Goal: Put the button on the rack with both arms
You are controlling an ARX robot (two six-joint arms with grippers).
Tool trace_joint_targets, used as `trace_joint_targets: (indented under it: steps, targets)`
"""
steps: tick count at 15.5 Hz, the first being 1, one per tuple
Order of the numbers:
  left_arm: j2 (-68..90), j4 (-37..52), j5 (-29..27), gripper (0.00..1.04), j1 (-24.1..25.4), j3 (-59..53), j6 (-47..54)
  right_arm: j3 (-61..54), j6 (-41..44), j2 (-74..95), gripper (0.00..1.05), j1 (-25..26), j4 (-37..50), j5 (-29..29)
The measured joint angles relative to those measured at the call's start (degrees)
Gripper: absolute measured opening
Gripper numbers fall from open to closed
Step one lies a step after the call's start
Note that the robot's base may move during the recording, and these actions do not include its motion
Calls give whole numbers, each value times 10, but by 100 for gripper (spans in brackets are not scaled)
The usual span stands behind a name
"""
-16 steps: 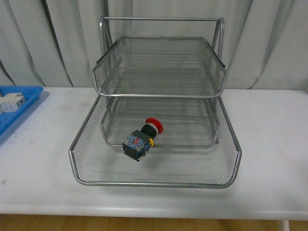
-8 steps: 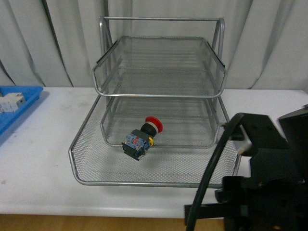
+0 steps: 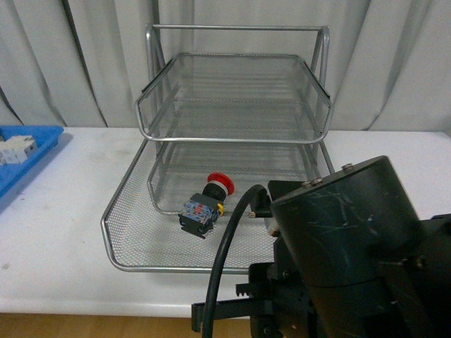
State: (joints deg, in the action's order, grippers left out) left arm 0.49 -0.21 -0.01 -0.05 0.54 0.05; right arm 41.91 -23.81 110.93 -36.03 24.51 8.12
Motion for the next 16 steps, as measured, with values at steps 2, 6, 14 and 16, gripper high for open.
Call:
trace_joint_targets:
  steps: [2,6,14,16]
  targets:
    - [0,0,0,98,0,0,0,12,17,16,2,0,24,19]
    - [0,0,0,98,0,0,0,76,62,51,2,8,38,26]
    - [0,0,0,98,0,0,0,286,163,183,2,50,20,44]
    - [0,0,0,98,0,0,0,12,152,-33,2,64,184,54]
